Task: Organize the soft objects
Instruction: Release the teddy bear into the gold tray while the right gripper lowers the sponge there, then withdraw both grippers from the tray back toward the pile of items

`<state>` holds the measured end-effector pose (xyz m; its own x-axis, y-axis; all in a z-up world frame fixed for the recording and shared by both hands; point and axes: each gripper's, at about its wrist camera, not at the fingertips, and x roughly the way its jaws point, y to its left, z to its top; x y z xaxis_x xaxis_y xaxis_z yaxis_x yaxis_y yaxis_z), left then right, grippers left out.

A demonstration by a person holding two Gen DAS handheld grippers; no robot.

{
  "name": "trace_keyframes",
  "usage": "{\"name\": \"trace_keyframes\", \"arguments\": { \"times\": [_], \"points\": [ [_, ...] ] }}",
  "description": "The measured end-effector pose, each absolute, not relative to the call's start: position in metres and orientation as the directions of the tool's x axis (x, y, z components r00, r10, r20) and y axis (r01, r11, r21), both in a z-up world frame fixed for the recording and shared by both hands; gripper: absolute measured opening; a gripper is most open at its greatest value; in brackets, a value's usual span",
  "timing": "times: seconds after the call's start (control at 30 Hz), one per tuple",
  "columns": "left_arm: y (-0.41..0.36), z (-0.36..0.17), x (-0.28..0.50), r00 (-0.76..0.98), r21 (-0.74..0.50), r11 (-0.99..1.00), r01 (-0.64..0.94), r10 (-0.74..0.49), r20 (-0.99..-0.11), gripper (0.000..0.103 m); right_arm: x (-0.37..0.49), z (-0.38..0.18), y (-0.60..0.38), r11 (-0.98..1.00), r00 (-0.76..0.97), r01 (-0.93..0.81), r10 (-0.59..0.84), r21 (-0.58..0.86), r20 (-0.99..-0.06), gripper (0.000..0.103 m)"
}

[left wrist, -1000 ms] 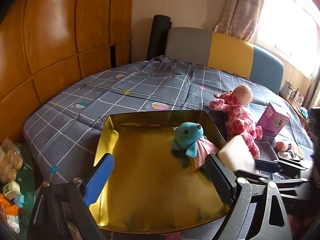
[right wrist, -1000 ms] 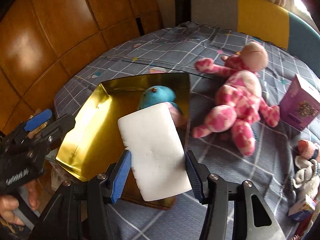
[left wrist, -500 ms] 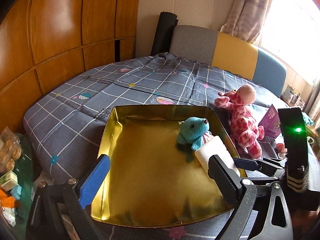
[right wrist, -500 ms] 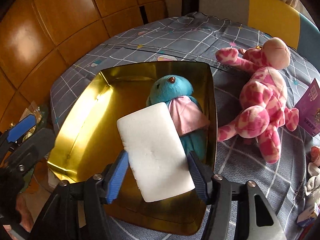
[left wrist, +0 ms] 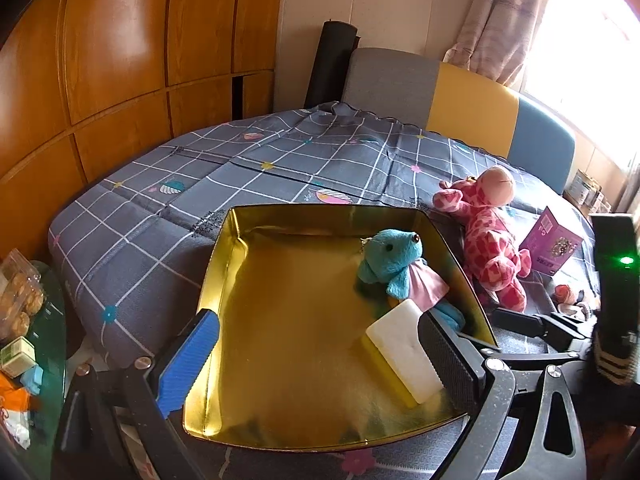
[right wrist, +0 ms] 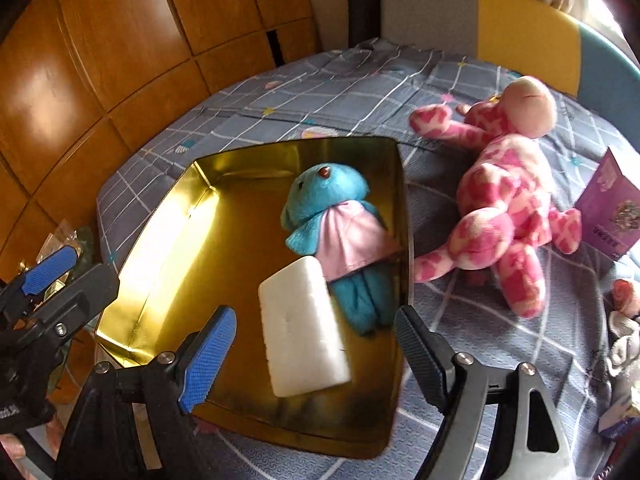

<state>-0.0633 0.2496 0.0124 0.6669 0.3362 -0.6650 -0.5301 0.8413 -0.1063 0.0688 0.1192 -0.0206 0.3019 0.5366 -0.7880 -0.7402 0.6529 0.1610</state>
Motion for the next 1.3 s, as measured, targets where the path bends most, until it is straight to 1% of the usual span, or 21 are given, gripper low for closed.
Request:
{"name": "trace_keyframes", "arguments": {
  "times": [0.3,0.7,1.0,1.3],
  "points": [
    [0.242,0.009,-0.062,0.667,-0.117,0.846,-0.52,0.316,-0.675,0.1,0.066,-0.002,0.086,0.711,0.408,-0.693,0.525,0.121,-0.747,0.083],
    [0.225,0.012,-0.056,0.675,-0.09,0.874,-0.478,0.3,-0.675,0.1,0.063,0.009,0.036,0.765,0.499,-0.641,0.48,0.066,-0.722,0.083],
    [0.207,0.015,-0.048,0.688,-0.074,0.902,-0.426,0.27,-0.673,0.1,0.076,0.016,-0.023,0.839,0.559,-0.539,0.426,0.08,-0.711,0.083],
    [0.186,0.019,-0.039,0.701,-0.057,0.923,-0.38,0.247,-0.669,0.1,0.089,0.018,-0.09,0.911,0.629,-0.408,0.322,0.052,-0.707,0.083]
  ]
}}
